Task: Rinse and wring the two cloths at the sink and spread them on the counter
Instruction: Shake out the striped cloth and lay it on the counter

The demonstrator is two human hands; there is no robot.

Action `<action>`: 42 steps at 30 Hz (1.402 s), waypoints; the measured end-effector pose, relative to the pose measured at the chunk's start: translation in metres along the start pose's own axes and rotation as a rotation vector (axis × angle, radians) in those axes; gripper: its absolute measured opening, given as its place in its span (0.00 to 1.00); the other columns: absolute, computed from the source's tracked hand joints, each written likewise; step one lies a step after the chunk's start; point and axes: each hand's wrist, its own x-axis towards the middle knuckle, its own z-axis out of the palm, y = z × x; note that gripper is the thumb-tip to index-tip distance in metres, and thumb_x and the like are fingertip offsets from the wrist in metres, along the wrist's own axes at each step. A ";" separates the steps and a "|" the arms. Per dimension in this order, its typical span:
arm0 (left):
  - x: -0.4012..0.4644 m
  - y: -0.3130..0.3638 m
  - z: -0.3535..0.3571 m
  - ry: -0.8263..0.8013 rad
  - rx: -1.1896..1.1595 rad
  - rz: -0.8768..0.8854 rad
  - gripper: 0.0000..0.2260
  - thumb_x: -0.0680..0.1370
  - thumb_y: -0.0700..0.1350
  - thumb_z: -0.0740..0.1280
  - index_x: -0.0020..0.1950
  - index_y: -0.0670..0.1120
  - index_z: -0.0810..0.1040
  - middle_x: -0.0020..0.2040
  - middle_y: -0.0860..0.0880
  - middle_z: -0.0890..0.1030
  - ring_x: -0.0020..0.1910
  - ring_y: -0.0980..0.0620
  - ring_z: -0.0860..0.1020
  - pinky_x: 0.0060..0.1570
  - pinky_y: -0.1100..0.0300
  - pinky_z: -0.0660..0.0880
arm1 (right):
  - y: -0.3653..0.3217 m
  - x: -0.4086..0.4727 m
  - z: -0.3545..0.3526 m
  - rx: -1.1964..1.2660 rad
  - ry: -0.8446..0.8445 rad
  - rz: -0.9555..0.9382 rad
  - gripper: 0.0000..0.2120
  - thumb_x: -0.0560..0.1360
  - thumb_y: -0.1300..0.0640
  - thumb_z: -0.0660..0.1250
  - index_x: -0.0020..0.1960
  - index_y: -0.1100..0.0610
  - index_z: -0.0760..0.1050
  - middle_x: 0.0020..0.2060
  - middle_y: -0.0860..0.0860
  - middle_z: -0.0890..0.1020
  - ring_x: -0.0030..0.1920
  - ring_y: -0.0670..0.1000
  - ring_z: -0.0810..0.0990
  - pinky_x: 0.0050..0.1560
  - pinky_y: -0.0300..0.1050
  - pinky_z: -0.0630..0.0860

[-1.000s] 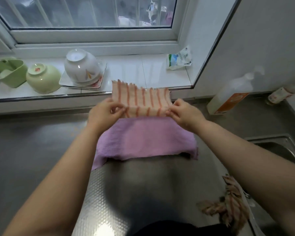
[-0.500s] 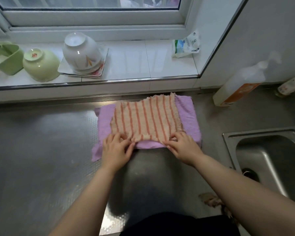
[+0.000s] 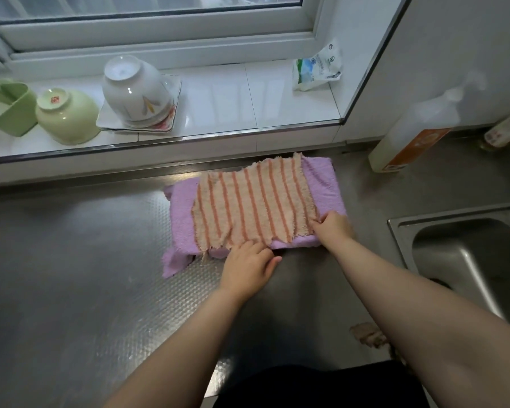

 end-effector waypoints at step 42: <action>0.129 -0.134 -0.060 -0.133 -0.101 -0.642 0.07 0.75 0.46 0.65 0.47 0.44 0.79 0.49 0.38 0.79 0.52 0.38 0.76 0.48 0.52 0.73 | -0.006 -0.028 0.009 0.274 0.021 -0.161 0.11 0.76 0.57 0.62 0.58 0.57 0.70 0.57 0.54 0.77 0.57 0.56 0.76 0.57 0.50 0.73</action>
